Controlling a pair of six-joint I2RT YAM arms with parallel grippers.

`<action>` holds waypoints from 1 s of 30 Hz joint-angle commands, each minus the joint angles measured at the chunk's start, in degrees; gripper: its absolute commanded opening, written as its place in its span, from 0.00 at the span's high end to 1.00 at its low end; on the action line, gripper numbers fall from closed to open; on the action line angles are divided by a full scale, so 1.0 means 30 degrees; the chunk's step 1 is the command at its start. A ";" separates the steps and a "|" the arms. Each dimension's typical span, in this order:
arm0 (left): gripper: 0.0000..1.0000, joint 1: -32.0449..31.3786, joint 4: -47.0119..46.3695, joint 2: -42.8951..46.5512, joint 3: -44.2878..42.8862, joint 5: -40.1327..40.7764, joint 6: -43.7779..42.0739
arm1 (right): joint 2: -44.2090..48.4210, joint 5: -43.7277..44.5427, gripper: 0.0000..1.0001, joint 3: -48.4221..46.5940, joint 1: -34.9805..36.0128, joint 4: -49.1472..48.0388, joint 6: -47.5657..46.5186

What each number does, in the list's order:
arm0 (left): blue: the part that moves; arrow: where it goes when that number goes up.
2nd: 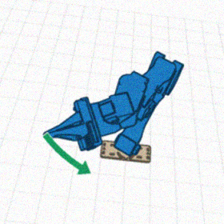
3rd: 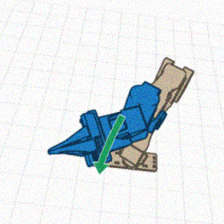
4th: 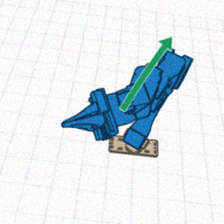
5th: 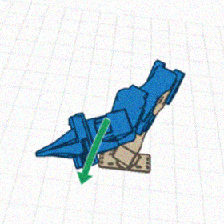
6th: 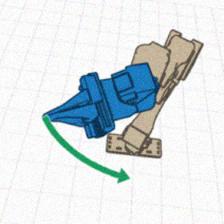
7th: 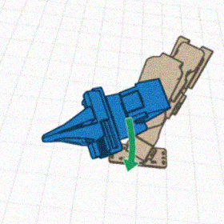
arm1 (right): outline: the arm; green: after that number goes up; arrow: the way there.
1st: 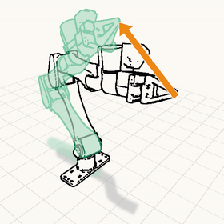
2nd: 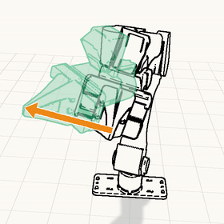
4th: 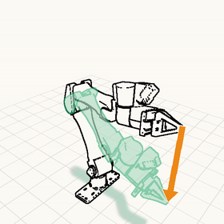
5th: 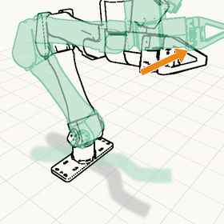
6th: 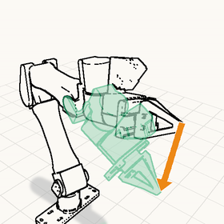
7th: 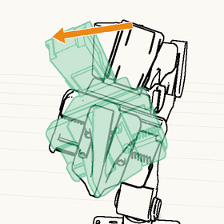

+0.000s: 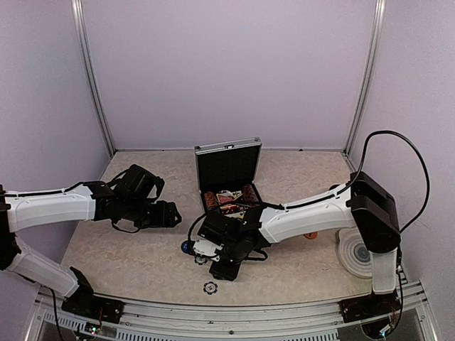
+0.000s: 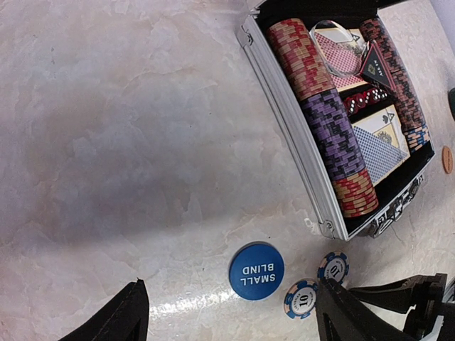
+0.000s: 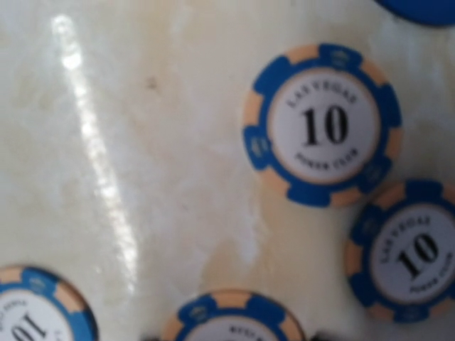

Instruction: Pack up texas hold em set

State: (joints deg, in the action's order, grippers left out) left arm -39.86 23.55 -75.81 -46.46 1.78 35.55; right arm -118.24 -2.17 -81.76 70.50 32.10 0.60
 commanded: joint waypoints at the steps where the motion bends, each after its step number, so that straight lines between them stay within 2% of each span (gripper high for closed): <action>1: 0.20 0.0160 -0.0023 0.0219 -0.0425 0.0021 -0.0029 | -0.0901 -0.0570 0.56 0.0003 0.0173 0.0347 0.0005; 6: 0.20 0.0160 -0.0088 0.0126 -0.0291 -0.0037 0.0013 | -0.0637 -0.0513 0.62 0.0087 0.0176 0.0399 0.0003; 17: 0.20 0.0131 -0.0341 -0.0365 -0.0213 -0.0227 0.0216 | 0.0081 0.0089 0.62 0.0141 0.0196 0.0353 0.0002; 30: 0.23 -0.0031 -0.1439 -0.2305 0.0569 -0.1073 0.1102 | -0.1806 -0.0645 0.63 -0.1389 0.0829 0.0813 -0.0560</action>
State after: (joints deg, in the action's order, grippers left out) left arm -39.86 21.30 -80.99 -45.47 -0.14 37.76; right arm -119.94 -3.33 -84.49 70.85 31.90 0.56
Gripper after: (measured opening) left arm 0.778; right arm 0.373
